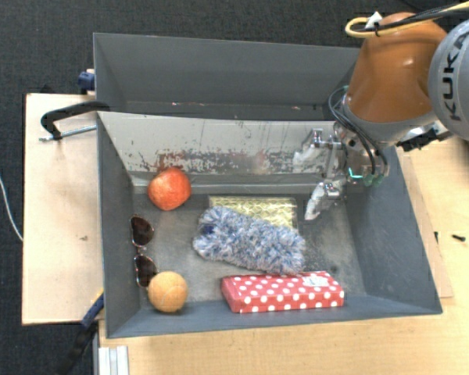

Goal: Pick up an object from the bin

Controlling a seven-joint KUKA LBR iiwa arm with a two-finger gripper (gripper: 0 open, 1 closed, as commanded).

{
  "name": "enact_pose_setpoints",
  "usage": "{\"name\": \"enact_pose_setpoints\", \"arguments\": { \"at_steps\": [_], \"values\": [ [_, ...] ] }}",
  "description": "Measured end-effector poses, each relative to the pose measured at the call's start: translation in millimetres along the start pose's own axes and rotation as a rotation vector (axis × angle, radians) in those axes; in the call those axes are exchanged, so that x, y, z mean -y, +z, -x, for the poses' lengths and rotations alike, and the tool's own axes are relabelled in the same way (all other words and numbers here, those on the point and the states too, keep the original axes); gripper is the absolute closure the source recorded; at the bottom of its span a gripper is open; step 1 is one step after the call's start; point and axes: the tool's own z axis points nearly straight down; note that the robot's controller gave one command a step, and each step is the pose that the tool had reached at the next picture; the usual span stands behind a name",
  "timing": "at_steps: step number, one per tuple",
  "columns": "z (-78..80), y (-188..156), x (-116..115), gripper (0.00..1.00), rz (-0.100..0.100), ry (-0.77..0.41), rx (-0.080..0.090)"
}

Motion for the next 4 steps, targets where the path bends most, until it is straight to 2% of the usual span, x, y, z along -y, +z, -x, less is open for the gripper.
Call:
{"name": "enact_pose_setpoints", "arguments": {
  "at_steps": [1, 2, 3, 4],
  "values": [
    [1.5, -5, 0, 0.0, -0.001, -0.001, 0.009],
    [-2.7, 32, -7, 0.0, -0.002, -0.101, 0.012],
    [-14.1, 90, -27, 0.0, -0.002, -0.18, 0.012],
    [-7.3, 118, -34, 1.0, -0.002, -0.205, -0.002]
  ]
}}
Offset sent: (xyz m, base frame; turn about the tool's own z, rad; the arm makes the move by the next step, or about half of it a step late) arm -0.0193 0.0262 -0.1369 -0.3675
